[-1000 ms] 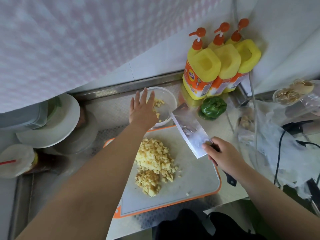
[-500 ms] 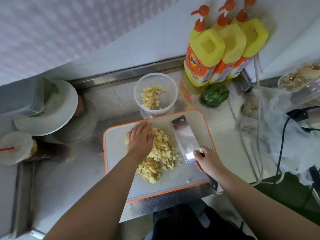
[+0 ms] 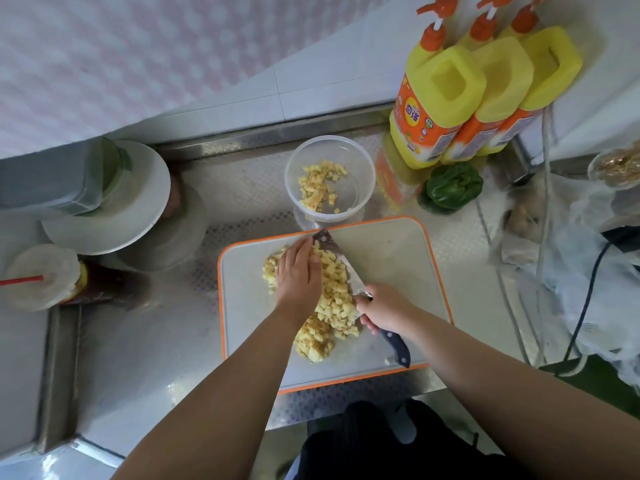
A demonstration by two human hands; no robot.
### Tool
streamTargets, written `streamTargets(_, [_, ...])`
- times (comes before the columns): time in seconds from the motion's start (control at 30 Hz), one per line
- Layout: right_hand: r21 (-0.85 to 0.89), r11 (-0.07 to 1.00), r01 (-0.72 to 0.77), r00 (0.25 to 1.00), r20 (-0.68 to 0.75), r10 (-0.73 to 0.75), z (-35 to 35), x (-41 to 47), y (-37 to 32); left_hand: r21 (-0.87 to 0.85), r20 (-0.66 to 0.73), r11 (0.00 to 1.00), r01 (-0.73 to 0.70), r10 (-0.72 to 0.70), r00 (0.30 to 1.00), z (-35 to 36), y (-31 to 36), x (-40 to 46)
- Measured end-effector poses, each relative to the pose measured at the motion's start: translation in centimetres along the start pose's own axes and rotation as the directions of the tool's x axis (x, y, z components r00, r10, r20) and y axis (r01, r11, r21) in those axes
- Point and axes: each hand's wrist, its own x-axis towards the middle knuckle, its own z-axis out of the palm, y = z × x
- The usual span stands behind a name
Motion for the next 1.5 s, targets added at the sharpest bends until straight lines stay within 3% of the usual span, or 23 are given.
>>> streamTargets(0.3, [0.159,0.987,-0.022,0.995,0.101,0.006,-3.4,-0.2,1.7,-0.119,-0.09,0.992,0.037,-0.048,0.995,-1.6,0.6,-0.4])
streamTargets(0.57, [0.09,0.995,0.034,0.993,0.105,-0.044,-5.9,-1.4,3.2,0.0,-0.059,1.0,-0.006,0.006,0.998,-2.1,0.3,-0.5])
streamTargets(0.9, [0.052,0.996,0.078,0.986,0.141,-0.085,-8.3,-3.1,2.9,0.013,-0.093,0.999,-0.051,0.052,0.994,-2.7,-0.3,-0.4])
streamTargets(1.13, [0.182,0.979,0.097,0.982,0.141,-0.123,-10.1,-3.7,-1.0,-0.026,-0.224,0.993,-0.116,0.108,0.969,-3.9,0.9,1.1])
streamTargets(1.37, [0.304,0.953,0.02,0.993,0.107,-0.055,-11.6,-1.6,-7.1,-0.125,-0.307,0.977,-0.171,0.126,0.943,-5.5,4.2,4.4])
streamTargets(1.5, [0.3,0.952,-0.064,0.991,0.135,0.024,-11.9,0.6,-9.9,-0.203,-0.251,0.972,-0.119,0.066,0.966,-5.8,5.5,5.9])
